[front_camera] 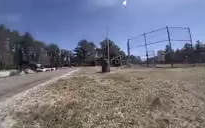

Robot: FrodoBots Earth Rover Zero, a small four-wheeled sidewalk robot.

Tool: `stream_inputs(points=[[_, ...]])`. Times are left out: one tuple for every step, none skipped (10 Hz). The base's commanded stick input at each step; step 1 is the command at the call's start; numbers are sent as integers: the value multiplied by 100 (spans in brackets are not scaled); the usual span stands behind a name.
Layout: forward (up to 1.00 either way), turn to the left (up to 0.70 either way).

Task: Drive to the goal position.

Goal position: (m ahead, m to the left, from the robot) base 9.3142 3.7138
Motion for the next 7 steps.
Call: stream_inputs(points=[[70,-35],[70,-35],[70,-35],[70,-35],[70,-35],[70,-35],[70,-35]])
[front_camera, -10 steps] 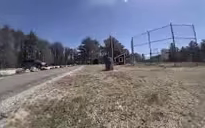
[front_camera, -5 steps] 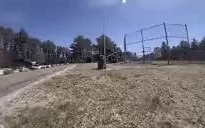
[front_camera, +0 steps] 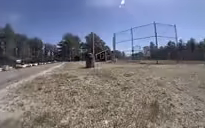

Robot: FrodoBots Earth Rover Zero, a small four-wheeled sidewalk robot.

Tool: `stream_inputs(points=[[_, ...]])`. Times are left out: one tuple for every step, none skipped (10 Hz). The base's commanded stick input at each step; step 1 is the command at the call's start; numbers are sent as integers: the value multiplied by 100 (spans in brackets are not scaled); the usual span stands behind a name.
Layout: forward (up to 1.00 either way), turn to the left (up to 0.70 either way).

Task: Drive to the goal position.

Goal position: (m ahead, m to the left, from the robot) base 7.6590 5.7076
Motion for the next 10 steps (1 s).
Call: stream_inputs(points=[[70,-35],[70,-29],[70,-23],[70,-16],[70,-10],[70,-4],[70,0],[70,0],[70,0],[70,0]])
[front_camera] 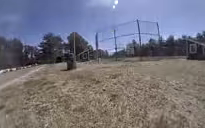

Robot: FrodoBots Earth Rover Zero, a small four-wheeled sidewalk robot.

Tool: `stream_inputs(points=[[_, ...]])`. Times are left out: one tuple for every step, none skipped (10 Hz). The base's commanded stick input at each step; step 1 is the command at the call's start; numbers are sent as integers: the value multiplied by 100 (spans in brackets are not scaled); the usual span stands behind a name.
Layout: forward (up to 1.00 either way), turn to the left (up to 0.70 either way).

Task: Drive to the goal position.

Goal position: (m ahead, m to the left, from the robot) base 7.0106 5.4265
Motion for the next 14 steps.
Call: stream_inputs(points=[[70,0],[70,0],[70,0],[70,0],[70,0],[70,0],[70,0],[70,0],[70,0],[70,0],[70,0],[70,0],[70,0],[70,0]])
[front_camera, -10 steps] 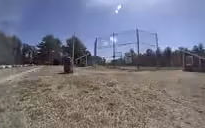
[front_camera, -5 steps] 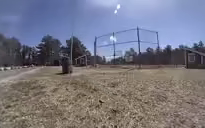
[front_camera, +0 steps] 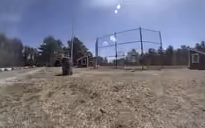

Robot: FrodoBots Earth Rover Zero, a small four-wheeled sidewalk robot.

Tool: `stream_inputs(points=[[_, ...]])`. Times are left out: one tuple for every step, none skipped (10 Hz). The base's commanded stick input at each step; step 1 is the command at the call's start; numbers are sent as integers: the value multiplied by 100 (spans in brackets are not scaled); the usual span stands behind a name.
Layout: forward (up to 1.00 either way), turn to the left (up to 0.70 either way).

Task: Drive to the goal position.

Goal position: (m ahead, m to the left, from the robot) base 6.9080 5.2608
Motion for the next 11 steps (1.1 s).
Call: stream_inputs(points=[[70,0],[70,0],[70,0],[70,0],[70,-23],[70,-35],[70,-35],[70,-35],[70,-35],[70,-35],[70,-35]])
